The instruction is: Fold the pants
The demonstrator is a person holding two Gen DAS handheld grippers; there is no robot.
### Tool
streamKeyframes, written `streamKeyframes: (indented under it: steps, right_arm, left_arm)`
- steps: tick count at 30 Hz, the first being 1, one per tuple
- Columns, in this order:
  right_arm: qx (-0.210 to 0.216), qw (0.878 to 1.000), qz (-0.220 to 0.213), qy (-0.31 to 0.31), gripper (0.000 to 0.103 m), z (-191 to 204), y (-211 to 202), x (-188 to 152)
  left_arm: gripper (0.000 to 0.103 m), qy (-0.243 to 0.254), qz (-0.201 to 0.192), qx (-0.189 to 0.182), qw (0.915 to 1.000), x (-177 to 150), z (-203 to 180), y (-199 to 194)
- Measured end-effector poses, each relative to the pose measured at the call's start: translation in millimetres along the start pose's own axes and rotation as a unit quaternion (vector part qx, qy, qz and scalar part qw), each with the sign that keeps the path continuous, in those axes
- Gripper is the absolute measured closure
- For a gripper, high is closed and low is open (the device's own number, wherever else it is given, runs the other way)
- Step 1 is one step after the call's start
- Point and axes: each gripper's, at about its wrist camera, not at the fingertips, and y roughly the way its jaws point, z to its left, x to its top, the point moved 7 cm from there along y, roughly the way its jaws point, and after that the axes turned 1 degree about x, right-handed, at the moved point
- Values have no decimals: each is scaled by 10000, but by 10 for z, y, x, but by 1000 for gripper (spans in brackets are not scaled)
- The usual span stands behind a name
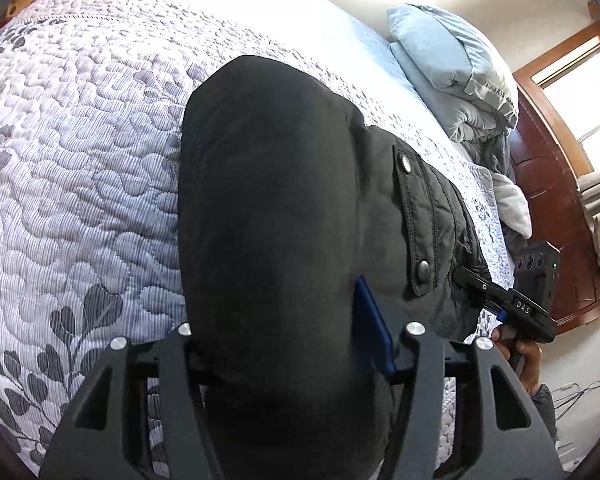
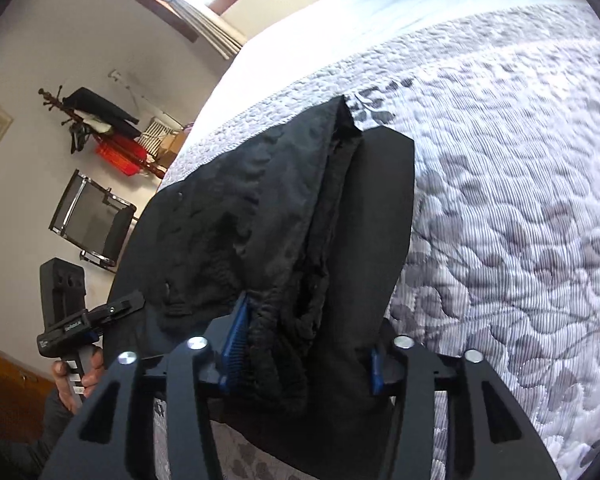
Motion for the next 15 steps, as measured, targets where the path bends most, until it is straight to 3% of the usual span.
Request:
streamKeyframes:
  steps: [4, 7, 15]
  right_arm:
    - [131, 9998, -82, 133, 37, -72, -53, -111]
    - [342, 9986, -178, 364, 37, -110, -93, -225]
    - [402, 9983, -143, 408, 37, -121, -112, -330]
  left_arm:
    - [42, -19, 46, -40, 10000, -45, 81, -12]
    - [40, 5, 37, 41, 10000, -72, 104, -26]
    - [38, -4, -22, 118, 9999, -135, 122, -92]
